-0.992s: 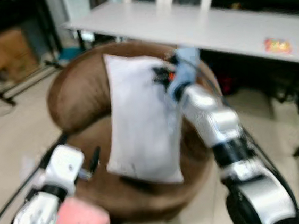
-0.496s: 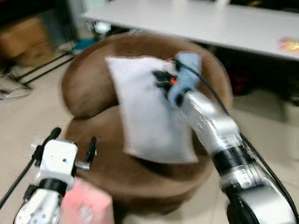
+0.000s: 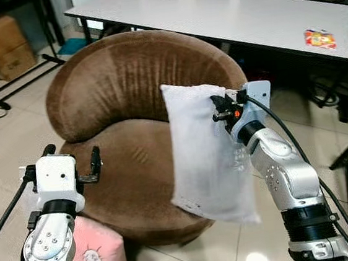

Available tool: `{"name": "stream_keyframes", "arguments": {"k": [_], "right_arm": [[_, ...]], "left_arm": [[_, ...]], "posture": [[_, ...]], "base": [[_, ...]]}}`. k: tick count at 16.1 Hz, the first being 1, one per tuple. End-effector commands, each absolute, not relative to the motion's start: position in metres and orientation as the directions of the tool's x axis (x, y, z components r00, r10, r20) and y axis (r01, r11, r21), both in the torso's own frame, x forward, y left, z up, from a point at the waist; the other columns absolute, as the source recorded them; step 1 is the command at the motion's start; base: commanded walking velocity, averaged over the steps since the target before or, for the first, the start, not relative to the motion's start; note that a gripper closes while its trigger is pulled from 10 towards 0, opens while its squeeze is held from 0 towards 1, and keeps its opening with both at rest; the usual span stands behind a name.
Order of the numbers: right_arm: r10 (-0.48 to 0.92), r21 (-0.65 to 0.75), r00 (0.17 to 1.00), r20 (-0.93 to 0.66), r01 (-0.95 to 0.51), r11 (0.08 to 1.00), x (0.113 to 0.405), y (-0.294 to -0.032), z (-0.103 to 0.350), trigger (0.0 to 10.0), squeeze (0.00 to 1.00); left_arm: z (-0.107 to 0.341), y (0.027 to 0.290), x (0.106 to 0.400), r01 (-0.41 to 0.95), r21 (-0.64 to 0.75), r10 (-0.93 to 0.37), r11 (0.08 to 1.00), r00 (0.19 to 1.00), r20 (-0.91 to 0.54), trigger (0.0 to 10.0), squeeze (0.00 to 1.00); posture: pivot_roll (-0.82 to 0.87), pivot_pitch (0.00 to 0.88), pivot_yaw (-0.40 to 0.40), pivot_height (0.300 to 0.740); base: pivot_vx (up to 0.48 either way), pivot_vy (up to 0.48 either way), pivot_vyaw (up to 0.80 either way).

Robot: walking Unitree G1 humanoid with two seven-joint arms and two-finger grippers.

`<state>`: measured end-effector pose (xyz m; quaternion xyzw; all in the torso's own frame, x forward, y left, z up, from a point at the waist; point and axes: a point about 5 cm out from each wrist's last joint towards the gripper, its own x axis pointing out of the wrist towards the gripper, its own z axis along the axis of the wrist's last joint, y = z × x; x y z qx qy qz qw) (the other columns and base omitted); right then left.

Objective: Move the pillow to the sofa from floor

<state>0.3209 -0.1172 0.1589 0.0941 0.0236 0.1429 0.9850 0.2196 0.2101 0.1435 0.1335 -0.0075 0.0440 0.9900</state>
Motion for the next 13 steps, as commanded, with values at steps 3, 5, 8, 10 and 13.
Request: {"name": "stream_keyframes", "arguments": {"k": [3,5,8,10,13], "right_arm": [[0.259,0.195,0.966,0.019,-0.258,0.946,0.3184,-0.121,0.1698,10.0,0.0],[0.262,0.191,0.965,0.014,-0.26,0.947,0.3192,-0.1195,0.1699,10.0,0.0],[0.238,0.183,0.971,-0.004,-0.233,0.955,0.3214,-0.1205,0.1681,10.0,0.0],[0.233,0.182,0.973,-0.007,-0.228,0.957,0.3214,-0.1202,0.1674,10.0,0.0],[0.234,0.175,0.972,-0.007,-0.229,0.957,0.3212,-0.1187,0.1674,10.0,0.0]], "left_arm": [[0.1426,0.2087,0.2168,-0.091,0.24,0.085,0.966,0.996,0.033,10.0,0.0],[0.1448,0.2099,0.2176,-0.101,0.266,0.093,0.959,0.995,0.044,10.0,0.0],[0.1452,0.2106,0.2182,-0.09,0.27,0.078,0.959,0.996,0.053,10.0,0.0],[0.1452,0.2103,0.2181,-0.084,0.271,0.072,0.959,0.996,0.053,10.0,0.0],[0.145,0.2086,0.2187,-0.07,0.274,0.058,0.959,0.997,0.05,10.0,0.0]], "posture": [[0.08,0.0,-0.084,0.74],[0.09,0.0,-0.087,0.74],[0.09,0.0,-0.085,0.74],[0.09,0.0,-0.082,0.74],[0.09,0.0,-0.079,0.74]], "base": [[0.0,-0.16,0.0],[0.0,0.0,0.0],[0.186,0.0,0.53],[0.306,0.0,0.4],[0.307,0.0,0.0]]}}
